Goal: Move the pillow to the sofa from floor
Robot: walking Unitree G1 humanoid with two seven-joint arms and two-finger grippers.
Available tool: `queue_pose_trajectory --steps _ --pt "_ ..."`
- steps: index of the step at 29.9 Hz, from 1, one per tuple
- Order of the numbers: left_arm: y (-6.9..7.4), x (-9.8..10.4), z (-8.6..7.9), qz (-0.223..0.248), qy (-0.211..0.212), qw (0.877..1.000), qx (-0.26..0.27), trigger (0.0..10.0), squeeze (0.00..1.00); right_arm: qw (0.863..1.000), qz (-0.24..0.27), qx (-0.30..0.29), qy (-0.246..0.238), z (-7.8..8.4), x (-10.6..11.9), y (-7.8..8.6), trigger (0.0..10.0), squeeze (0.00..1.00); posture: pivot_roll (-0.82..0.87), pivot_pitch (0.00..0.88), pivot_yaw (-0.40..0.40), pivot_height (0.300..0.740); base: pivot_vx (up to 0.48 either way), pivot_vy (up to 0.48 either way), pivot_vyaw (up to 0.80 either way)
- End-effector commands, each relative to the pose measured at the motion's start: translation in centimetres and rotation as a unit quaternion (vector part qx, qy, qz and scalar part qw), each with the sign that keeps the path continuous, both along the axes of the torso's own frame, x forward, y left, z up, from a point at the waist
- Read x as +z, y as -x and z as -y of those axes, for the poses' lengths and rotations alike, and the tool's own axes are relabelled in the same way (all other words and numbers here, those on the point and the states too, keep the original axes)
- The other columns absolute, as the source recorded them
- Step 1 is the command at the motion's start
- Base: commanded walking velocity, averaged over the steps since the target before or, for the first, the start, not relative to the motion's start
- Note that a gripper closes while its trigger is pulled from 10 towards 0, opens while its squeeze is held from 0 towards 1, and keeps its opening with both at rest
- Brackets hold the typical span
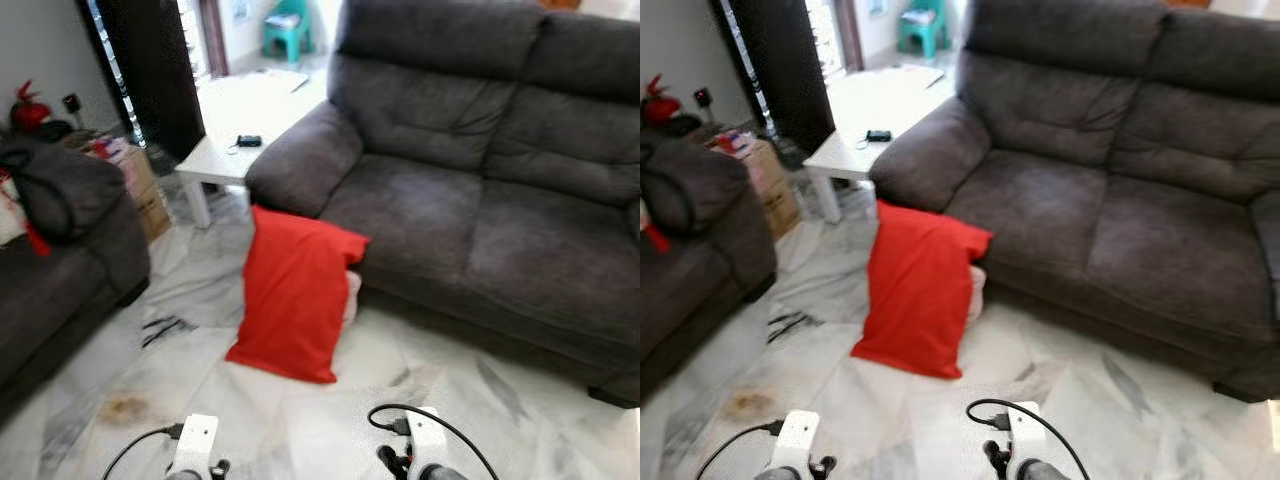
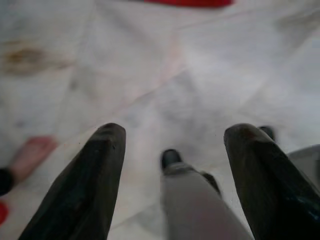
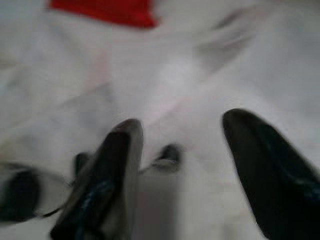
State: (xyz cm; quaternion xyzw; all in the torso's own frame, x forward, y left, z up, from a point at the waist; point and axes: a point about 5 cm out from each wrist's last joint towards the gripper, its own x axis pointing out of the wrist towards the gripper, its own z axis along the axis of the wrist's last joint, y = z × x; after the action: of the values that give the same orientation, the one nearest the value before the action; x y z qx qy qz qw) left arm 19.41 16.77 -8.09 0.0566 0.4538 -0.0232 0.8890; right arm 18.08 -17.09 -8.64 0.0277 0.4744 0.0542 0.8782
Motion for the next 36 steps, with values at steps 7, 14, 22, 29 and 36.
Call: queue_pose_trajectory --steps 7,14,22,29,36 --pt "0.31 -0.03 -1.45 -0.006 -0.015 1.000 0.010 10.0 0.00 1.000 0.008 -0.004 -0.009 -1.12 0.16 -0.52 10.0 0.00 -0.03 0.000 -0.039 0.740 0.341 0.000 0.00" --pt "0.29 -0.03 -1.46 -0.006 -0.016 1.000 0.008 10.0 0.00 1.000 -0.001 -0.001 -0.006 -1.12 0.09 -0.43 10.0 0.00 -0.03 0.000 -0.036 0.740 0.343 0.000 -0.23" --pt "0.26 -0.01 -1.47 -0.005 -0.017 1.000 0.008 10.0 0.00 1.000 0.002 -0.001 0.001 -1.05 0.13 -0.51 10.0 0.00 -0.03 0.000 -0.039 0.740 0.339 0.000 -0.10" --pt "0.24 0.00 -1.44 -0.004 -0.016 1.000 0.011 10.0 0.00 1.000 -0.002 0.006 0.004 -1.00 0.12 -0.51 10.0 0.00 -0.02 0.000 -0.043 0.740 0.337 0.000 0.00" --pt "0.21 0.01 -1.42 -0.004 -0.015 1.000 0.011 10.0 0.00 1.000 -0.004 0.005 0.009 -0.94 0.12 -0.53 10.0 0.00 -0.03 0.000 -0.042 0.740 0.336 0.000 0.00"
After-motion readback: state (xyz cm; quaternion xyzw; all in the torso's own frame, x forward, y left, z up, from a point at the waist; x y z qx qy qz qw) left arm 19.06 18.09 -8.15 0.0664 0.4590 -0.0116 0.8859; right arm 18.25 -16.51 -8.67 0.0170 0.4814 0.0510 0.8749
